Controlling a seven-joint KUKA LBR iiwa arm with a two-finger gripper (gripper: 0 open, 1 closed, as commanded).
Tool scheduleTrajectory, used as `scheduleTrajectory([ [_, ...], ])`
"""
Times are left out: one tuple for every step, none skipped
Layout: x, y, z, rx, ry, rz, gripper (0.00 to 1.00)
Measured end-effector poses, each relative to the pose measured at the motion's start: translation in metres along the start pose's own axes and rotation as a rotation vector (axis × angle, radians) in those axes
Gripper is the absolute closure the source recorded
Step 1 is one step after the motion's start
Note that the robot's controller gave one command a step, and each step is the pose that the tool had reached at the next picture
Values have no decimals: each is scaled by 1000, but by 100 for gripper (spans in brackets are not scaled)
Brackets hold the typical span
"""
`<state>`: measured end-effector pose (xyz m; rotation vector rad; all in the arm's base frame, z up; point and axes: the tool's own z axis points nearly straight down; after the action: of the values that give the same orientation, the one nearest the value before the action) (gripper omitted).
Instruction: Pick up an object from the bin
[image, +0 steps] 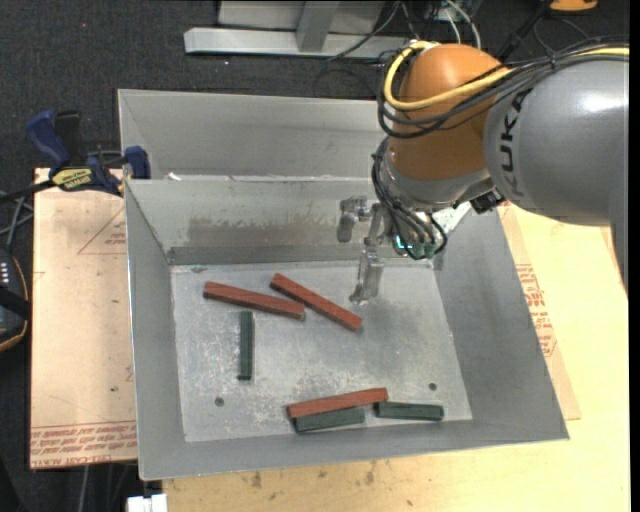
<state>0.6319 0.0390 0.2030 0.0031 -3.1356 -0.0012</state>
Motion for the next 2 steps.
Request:
scheduleTrajectory([
  [-2, 0, -5, 0, -8, 1, 0],
  [7, -2, 73, -1, -11, 1, 0],
])
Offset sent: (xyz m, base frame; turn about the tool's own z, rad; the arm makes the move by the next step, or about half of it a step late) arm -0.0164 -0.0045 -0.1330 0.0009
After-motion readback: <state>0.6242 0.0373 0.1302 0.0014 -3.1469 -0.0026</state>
